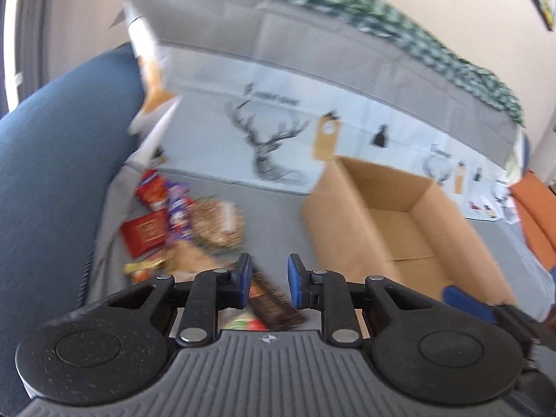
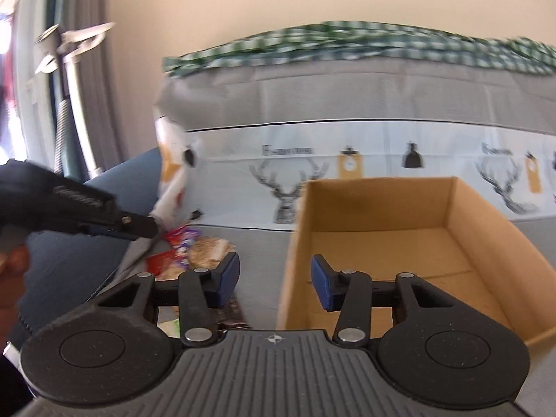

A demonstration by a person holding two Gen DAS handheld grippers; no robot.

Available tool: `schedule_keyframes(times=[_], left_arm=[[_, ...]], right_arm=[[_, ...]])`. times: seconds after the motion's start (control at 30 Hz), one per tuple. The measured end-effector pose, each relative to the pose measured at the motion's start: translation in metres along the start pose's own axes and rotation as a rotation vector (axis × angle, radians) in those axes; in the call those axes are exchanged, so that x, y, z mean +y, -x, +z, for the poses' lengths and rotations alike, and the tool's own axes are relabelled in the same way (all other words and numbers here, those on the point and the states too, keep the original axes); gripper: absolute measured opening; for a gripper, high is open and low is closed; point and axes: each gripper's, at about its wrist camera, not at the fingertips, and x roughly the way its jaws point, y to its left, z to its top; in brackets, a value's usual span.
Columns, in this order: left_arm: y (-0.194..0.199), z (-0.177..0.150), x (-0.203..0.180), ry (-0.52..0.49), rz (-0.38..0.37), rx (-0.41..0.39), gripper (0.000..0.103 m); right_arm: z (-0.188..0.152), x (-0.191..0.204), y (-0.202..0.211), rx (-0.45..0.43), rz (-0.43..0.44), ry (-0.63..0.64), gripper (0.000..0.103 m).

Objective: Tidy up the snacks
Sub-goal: 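Move the left gripper to the yellow wafer stick while the right gripper approaches the dark chocolate bar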

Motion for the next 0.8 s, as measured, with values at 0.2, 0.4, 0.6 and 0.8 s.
schedule_keyframes(times=[0.2, 0.4, 0.6, 0.8], left_arm=[[-0.025, -0.002, 0.064, 0.248, 0.081, 0.13, 0.024], [-0.04, -0.003, 0.076, 0.266, 0.181, 0.148, 0.024], [-0.055, -0.003, 0.078, 0.276, 0.237, 0.165, 0.025], [-0.074, -0.006, 0.078, 0.299, 0.272, 0.241, 0.034]], right_arm=[[-0.013, 0.036, -0.024, 0.031, 0.102, 0.076, 0.049], [-0.03, 0.048, -0.062, 0.08, 0.113, 0.1, 0.049], [-0.037, 0.057, -0.108, 0.155, 0.088, 0.101, 0.049], [-0.044, 0.055, -0.153, 0.248, 0.001, 0.07, 0.055]])
